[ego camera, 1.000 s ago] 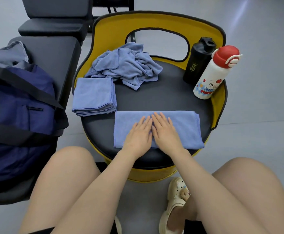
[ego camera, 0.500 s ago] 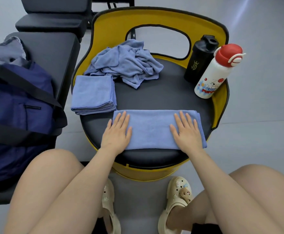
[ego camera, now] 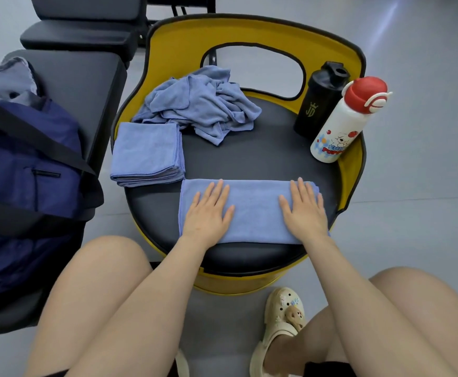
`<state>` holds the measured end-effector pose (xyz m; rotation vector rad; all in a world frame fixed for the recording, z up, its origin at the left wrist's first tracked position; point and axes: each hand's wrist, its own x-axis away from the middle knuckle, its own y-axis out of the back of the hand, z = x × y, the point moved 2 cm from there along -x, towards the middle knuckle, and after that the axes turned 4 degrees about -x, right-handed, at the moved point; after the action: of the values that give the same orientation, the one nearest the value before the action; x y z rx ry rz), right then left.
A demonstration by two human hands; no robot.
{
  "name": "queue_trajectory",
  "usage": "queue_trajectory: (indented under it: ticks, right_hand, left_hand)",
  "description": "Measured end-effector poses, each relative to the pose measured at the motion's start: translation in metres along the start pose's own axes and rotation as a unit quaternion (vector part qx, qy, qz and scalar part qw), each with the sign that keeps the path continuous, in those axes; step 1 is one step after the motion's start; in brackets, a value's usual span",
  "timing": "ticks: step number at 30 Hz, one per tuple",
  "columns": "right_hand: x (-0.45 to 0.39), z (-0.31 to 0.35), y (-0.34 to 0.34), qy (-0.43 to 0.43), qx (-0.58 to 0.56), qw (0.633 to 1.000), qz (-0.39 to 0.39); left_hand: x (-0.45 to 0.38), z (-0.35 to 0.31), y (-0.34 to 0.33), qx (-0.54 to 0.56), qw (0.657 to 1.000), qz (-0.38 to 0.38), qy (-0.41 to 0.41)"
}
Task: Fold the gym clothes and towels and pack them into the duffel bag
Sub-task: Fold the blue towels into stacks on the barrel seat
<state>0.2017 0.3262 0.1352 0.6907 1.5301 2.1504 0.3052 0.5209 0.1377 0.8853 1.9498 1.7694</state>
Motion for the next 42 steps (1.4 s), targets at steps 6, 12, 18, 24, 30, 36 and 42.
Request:
queue_trajectory:
  ticks: [6, 12, 18, 24, 30, 36, 42]
  right_hand:
    - [0.005, -0.009, 0.005, -0.062, 0.022, 0.997, -0.029]
    - [0.017, 0.046, 0.005, 0.104, -0.02, 0.993, -0.046]
    - [0.019, 0.054, -0.011, 0.075, -0.015, 0.997, 0.016]
    - [0.021, 0.054, -0.019, 0.065, 0.013, 0.998, 0.023]
    - [0.025, 0.07, -0.025, 0.047, 0.02, 0.999, 0.019]
    - [0.031, 0.103, -0.034, 0.075, 0.017, 0.997, 0.026]
    - [0.029, 0.119, -0.019, 0.077, -0.172, 0.982, 0.001]
  left_hand:
    - [0.006, 0.026, 0.006, 0.032, 0.998, -0.025, 0.055]
    - [0.022, 0.041, 0.024, 0.23, 0.941, -0.157, 0.193]
    - [0.02, 0.048, 0.03, 0.315, 0.899, -0.055, 0.299]
    - [0.016, 0.055, 0.031, 0.392, 0.871, -0.007, 0.296]
    - [0.021, 0.055, 0.053, 0.452, 0.856, -0.087, 0.237]
    - [0.026, 0.058, 0.074, 0.503, 0.823, -0.138, 0.226]
    - [0.026, 0.047, 0.08, 0.513, 0.824, -0.143, 0.194]
